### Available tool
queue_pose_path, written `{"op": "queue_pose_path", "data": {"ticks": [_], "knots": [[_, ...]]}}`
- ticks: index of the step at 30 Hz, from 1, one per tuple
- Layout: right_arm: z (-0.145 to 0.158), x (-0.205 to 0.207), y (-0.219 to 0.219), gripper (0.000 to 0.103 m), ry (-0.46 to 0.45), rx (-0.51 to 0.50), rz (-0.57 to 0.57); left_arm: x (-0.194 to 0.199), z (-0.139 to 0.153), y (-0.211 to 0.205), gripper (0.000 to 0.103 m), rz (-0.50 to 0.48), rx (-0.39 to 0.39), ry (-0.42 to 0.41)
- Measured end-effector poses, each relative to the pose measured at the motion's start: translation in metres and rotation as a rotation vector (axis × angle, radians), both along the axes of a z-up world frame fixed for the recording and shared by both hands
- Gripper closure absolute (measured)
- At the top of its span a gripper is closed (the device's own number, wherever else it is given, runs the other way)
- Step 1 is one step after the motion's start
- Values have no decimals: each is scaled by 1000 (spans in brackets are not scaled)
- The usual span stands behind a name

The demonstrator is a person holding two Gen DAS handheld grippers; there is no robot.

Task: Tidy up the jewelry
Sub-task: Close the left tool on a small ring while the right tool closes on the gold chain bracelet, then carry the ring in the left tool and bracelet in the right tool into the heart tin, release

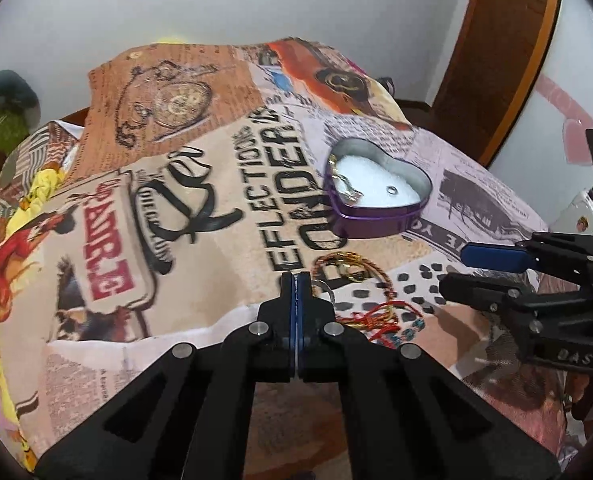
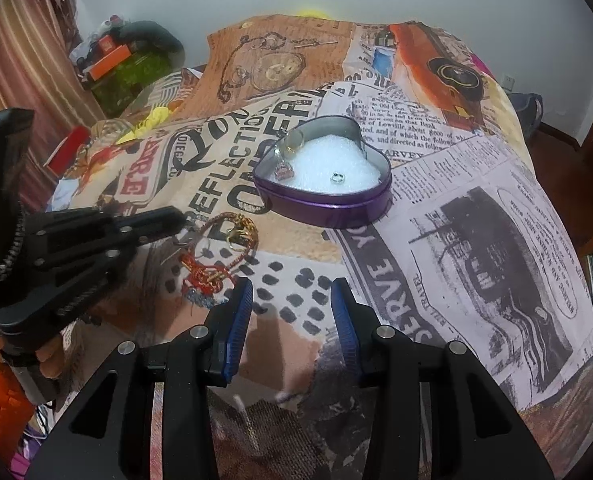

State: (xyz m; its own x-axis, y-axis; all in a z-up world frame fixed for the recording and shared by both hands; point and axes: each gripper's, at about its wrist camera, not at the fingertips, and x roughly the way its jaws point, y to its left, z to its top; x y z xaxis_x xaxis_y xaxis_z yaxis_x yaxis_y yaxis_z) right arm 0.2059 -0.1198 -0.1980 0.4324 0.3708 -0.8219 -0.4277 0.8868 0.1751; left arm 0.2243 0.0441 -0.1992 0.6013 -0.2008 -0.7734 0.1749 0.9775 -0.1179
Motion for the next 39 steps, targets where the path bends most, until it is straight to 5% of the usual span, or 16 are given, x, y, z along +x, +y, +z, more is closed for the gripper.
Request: {"op": "queue_pose_path", "data": {"ticks": [18,25,32,39], "knots": [[-21,30,41,67,49,-79,93,-13,-26,28,103,12,-26,32],[-27,32,46,92,3,-141,131,-15,-28,28,101,6,-16,28],[-28,28,53,100,-62,-196,148,-14,-33,29,100,33,-32,39],[-6,24,37,100,-119,-127,81,-14,-29,25,103,46,-17,40]]}}
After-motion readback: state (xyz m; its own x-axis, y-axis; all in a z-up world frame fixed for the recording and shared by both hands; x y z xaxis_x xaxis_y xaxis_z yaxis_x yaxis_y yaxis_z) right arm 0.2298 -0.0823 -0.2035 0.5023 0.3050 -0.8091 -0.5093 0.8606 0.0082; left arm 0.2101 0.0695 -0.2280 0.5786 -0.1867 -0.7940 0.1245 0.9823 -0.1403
